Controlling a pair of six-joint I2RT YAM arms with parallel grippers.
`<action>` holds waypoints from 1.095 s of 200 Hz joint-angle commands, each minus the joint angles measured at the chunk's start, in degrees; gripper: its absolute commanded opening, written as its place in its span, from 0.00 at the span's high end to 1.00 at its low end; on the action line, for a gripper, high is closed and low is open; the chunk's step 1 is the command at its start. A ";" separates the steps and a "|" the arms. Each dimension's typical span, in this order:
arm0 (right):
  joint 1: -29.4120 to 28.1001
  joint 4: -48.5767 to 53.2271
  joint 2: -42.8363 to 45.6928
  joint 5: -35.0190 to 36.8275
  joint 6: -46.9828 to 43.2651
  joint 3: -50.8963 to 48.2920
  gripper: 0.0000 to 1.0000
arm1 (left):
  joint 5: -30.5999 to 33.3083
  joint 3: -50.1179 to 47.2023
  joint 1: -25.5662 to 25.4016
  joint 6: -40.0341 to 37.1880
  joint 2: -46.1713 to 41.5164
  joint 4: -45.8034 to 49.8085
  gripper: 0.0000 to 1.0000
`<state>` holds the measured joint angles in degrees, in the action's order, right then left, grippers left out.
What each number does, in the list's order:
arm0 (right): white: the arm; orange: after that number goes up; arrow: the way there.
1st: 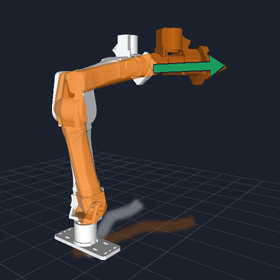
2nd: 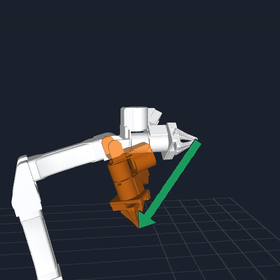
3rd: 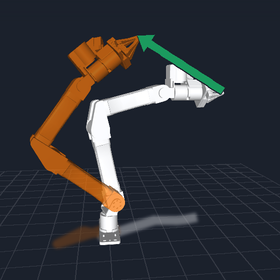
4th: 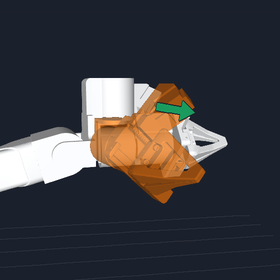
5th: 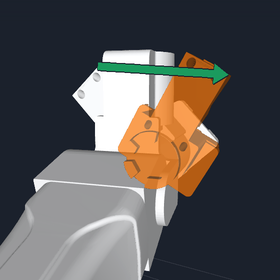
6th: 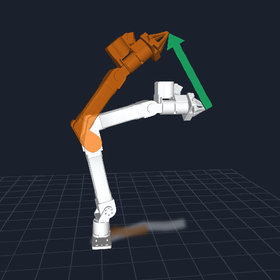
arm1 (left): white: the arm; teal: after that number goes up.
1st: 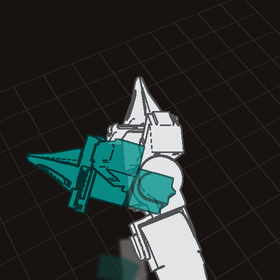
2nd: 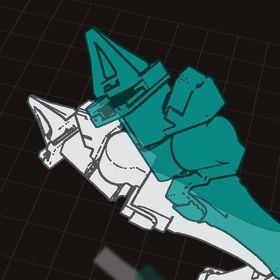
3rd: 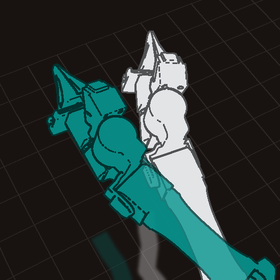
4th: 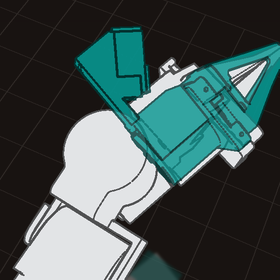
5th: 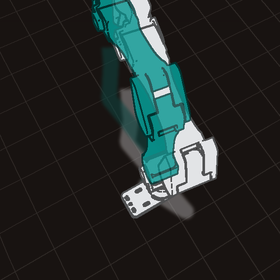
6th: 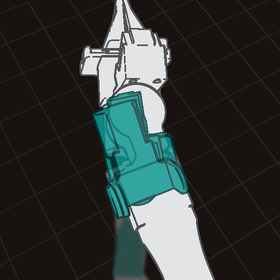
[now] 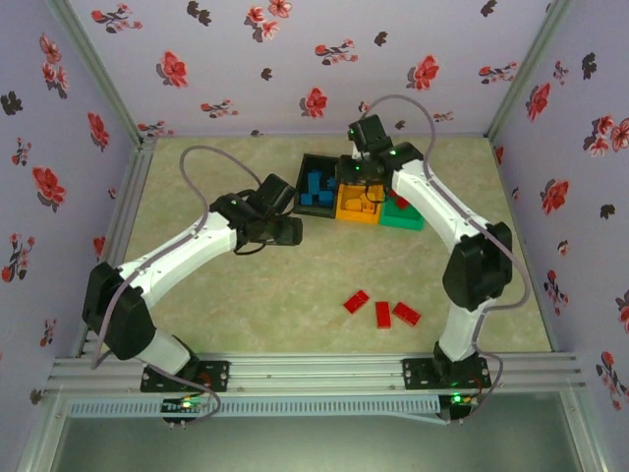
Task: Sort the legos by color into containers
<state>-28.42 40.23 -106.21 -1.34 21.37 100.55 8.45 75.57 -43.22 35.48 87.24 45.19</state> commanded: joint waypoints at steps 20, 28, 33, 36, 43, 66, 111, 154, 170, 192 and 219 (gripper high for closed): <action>-0.23 0.33 -10.09 -0.64 -1.17 11.42 0.72 | 1.13 -1.12 0.05 1.76 -2.94 1.70 0.33; -0.23 0.77 -12.55 -0.99 -1.24 13.90 0.72 | 1.13 -1.13 -0.02 1.81 -3.23 1.88 0.32; -0.14 1.17 -14.05 -1.06 -1.32 15.89 0.72 | 1.20 -1.21 -0.03 1.81 -3.39 1.98 0.33; -0.21 1.45 -14.92 -1.11 -1.34 16.98 0.72 | 1.22 -1.29 -0.09 1.78 -3.51 2.02 0.32; -0.14 2.13 -17.01 -1.30 -1.41 19.43 0.72 | 1.26 -1.46 -0.11 1.85 -3.87 2.09 0.33; -0.07 4.81 -23.54 -1.21 -1.47 27.31 0.71 | 1.22 -2.29 -0.25 2.05 -4.88 2.16 0.32; 0.56 7.89 -31.65 -1.55 -0.81 36.42 0.52 | 1.14 -2.90 -0.99 1.97 -5.28 3.15 0.32; 0.78 9.58 -30.61 -2.45 -1.78 36.92 0.27 | 1.13 -3.11 -1.07 1.68 -5.73 3.33 0.32; 0.85 9.12 -28.10 -1.41 -2.27 33.89 0.27 | 1.13 -2.99 -1.09 1.60 -5.59 3.33 0.32; 1.55 8.36 -23.95 0.36 -2.82 28.61 0.28 | 1.13 -3.00 -1.16 1.59 -5.52 3.26 0.32; 3.69 8.36 -18.88 6.05 -2.89 21.46 0.33 | 1.20 -2.99 -1.16 1.35 -5.61 3.37 0.32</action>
<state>-27.07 48.03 -131.81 -1.50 19.49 126.52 8.45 72.95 -44.03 36.36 83.05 47.24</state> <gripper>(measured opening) 0.683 0.679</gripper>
